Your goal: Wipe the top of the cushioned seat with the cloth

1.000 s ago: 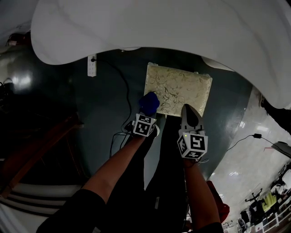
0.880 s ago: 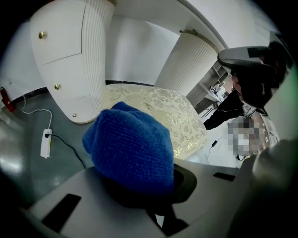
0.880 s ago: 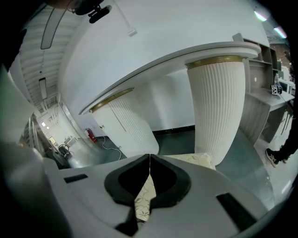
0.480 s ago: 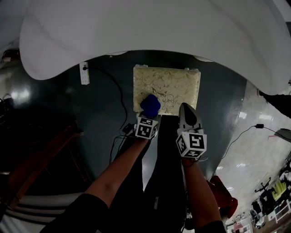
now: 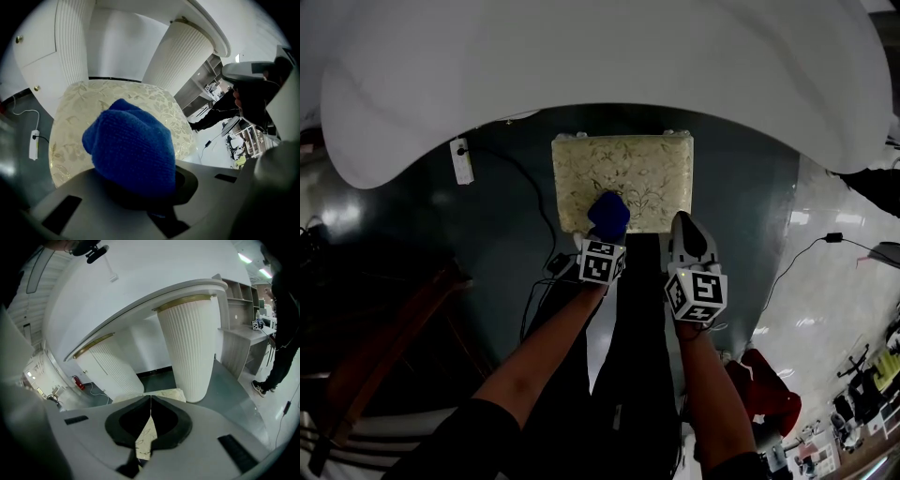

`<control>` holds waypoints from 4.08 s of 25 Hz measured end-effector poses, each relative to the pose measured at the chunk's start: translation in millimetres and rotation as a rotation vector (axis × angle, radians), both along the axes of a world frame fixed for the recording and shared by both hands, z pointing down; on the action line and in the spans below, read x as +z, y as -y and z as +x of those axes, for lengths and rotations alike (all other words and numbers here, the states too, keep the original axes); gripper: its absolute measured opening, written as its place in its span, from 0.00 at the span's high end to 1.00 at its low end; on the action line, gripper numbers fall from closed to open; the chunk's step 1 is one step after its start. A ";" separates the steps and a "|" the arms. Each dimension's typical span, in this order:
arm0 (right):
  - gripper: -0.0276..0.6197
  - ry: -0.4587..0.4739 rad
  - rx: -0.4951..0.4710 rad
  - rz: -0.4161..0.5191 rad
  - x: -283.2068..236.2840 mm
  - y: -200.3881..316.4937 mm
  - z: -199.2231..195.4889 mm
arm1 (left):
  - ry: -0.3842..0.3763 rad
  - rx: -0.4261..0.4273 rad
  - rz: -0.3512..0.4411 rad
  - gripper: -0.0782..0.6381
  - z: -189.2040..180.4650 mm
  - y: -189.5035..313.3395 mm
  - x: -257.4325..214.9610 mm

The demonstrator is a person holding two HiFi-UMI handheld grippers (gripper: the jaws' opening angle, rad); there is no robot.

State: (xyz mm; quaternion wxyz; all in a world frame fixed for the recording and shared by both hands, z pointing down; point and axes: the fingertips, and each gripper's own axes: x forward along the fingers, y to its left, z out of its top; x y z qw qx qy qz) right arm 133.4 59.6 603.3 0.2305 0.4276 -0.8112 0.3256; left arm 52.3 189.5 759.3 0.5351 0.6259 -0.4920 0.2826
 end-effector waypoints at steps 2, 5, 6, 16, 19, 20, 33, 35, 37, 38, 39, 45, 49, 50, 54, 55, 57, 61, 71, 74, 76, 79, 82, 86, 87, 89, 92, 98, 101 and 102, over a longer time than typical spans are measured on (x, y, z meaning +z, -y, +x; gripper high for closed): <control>0.90 -0.002 0.004 -0.002 0.2 -0.2 2.3 | 0.003 0.009 -0.003 0.84 3.3 0.6 -0.1; 0.90 0.004 -0.001 0.001 0.8 1.8 2.7 | 0.011 0.022 -0.006 0.84 8.9 5.3 0.9; 0.90 0.006 -0.002 0.001 1.6 2.3 3.0 | 0.011 0.028 -0.004 0.84 11.9 7.3 1.2; 0.90 0.008 0.006 0.002 3.5 8.3 14.3 | -0.034 0.033 -0.015 0.84 46.9 22.0 -0.1; 0.90 0.007 0.013 0.008 2.2 8.9 18.6 | -0.043 0.055 -0.031 0.84 59.3 26.0 0.9; 0.90 0.008 0.020 0.009 2.1 9.1 20.6 | -0.043 0.063 -0.032 0.84 62.4 27.5 0.9; 0.90 0.015 0.102 -0.010 18.7 11.7 47.7 | -0.061 0.063 -0.022 0.84 87.9 41.9 1.9; 0.90 0.012 0.112 -0.014 21.1 12.9 53.2 | -0.058 0.057 -0.020 0.84 92.0 43.1 1.8; 0.90 0.013 0.119 -0.016 20.9 14.5 57.1 | -0.060 0.053 -0.025 0.84 96.3 44.2 1.6; 0.90 0.015 0.122 -0.016 20.3 15.8 58.9 | -0.058 0.049 -0.028 0.84 98.0 44.9 1.5; 0.90 0.017 0.123 -0.015 19.7 17.3 60.8 | -0.053 0.044 -0.031 0.84 99.0 45.7 1.4; 0.90 0.022 0.140 -0.015 20.5 22.9 73.2 | -0.027 0.040 -0.044 0.84 103.8 46.6 0.4; 0.90 0.021 0.146 -0.015 26.5 27.3 79.6 | -0.054 0.028 -0.045 0.84 109.7 48.6 0.1; 0.90 0.018 0.148 -0.016 28.2 28.2 81.5 | -0.069 0.031 -0.042 0.84 113.7 50.4 -0.3; 0.90 0.011 0.155 -0.026 33.8 28.6 87.1 | -0.089 0.074 -0.045 0.84 130.3 56.2 2.8; 0.90 0.010 0.156 -0.031 35.1 28.0 88.0 | -0.098 0.081 -0.048 0.84 134.9 57.2 3.6; 0.90 0.010 0.158 -0.037 37.1 28.2 89.6 | -0.124 0.097 -0.043 0.83 144.9 61.9 4.8; 0.90 0.013 0.162 -0.034 36.8 34.7 92.2 | -0.167 0.114 -0.044 0.83 158.2 71.2 5.2; 0.90 0.018 0.200 -0.022 37.9 46.4 102.6 | -0.292 0.225 -0.068 0.83 187.7 68.4 6.0; 0.90 0.007 0.199 -0.014 33.8 38.9 106.0 | -0.296 0.259 -0.003 0.84 184.1 75.4 -8.0; 0.90 0.000 0.198 -0.020 31.0 28.0 109.3 | -0.298 0.273 0.063 0.84 176.1 78.2 -24.6; 0.90 0.052 0.204 0.008 10.2 18.8 107.1 | -0.266 0.274 0.099 0.84 155.6 77.2 -50.1; 0.90 0.071 0.174 0.049 -19.3 12.5 90.6 | -0.220 0.283 0.131 0.84 131.6 77.4 -79.4; 0.90 0.015 0.077 0.081 -52.2 -5.7 59.2 | -0.207 0.180 0.268 0.84 84.3 80.8 -145.6; 0.90 0.012 0.054 0.088 -62.1 -10.0 51.2 | -0.200 0.140 0.295 0.84 70.6 79.4 -163.4; 0.90 0.027 0.021 0.092 -92.4 -25.1 34.4 | -0.176 0.093 0.332 0.84 46.3 65.3 -204.7; 0.90 0.096 0.002 0.106 -169.1 -54.5 8.1 | -0.121 0.048 0.375 0.84 11.8 26.9 -280.9; 0.90 0.204 -0.094 0.246 -328.4 -54.7 -53.3 | 0.080 -0.094 0.558 0.84 -63.5 14.3 -428.9; 0.90 0.245 -0.211 0.307 -394.9 -86.6 -94.6 | 0.195 -0.158 0.692 0.84 -96.2 5.0 -510.0; 0.90 0.252 -0.236 0.332 -415.4 -92.8 -105.8 | 0.218 -0.181 0.744 0.84 -103.9 4.6 -533.1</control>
